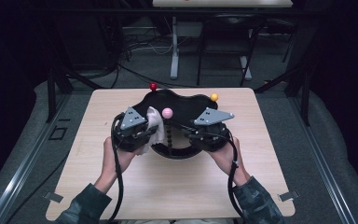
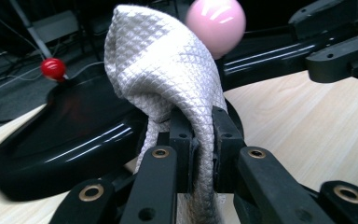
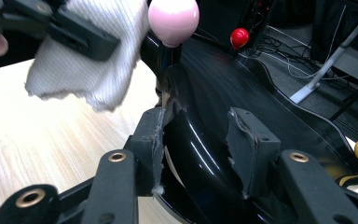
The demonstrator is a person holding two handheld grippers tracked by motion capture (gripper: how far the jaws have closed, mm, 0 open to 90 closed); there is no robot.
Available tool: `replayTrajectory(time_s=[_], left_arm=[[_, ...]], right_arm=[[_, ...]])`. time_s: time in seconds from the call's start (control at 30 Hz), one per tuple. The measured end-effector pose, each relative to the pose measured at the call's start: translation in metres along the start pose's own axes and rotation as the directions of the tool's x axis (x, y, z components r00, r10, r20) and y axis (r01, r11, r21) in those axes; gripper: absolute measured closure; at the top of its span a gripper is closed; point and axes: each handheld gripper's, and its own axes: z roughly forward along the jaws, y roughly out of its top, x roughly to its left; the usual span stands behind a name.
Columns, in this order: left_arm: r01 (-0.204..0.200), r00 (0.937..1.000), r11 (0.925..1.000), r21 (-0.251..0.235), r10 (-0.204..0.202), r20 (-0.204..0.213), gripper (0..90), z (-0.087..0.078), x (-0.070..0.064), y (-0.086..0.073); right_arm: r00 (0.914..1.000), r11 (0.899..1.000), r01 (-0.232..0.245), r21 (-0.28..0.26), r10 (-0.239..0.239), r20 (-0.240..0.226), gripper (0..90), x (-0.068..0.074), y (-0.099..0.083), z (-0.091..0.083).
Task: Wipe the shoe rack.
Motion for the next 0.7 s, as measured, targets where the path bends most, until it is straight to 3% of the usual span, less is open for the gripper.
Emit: replayTrajectory(time_s=[0.13,0.23,0.6,0.7], left_arm=[[-0.006,0.9996,0.9997,0.022,0.005,0.029,81.7,0.007,-0.002,-0.001],[-0.005,0.9996,0.9998,0.021,0.004,0.028,81.7,0.007,-0.001,-0.002],[0.036,0.9993,0.9993,-0.011,-0.036,0.002,81.5,-0.014,0.012,-0.02],[0.044,0.999,0.9989,-0.016,-0.044,-0.006,81.5,-0.018,0.014,-0.024]], right_arm=[[1.0,1.0,0.003,0.0,-0.003,0.001,56.6,0.0,0.0,0.0],[1.0,1.0,0.005,0.001,-0.005,0.004,56.6,0.0,0.0,0.0],[0.9996,1.0,0.021,0.016,-0.022,0.018,56.6,0.001,0.0,-0.001],[0.9998,1.0,0.02,0.015,-0.019,-0.004,56.5,0.0,0.0,-0.002]])
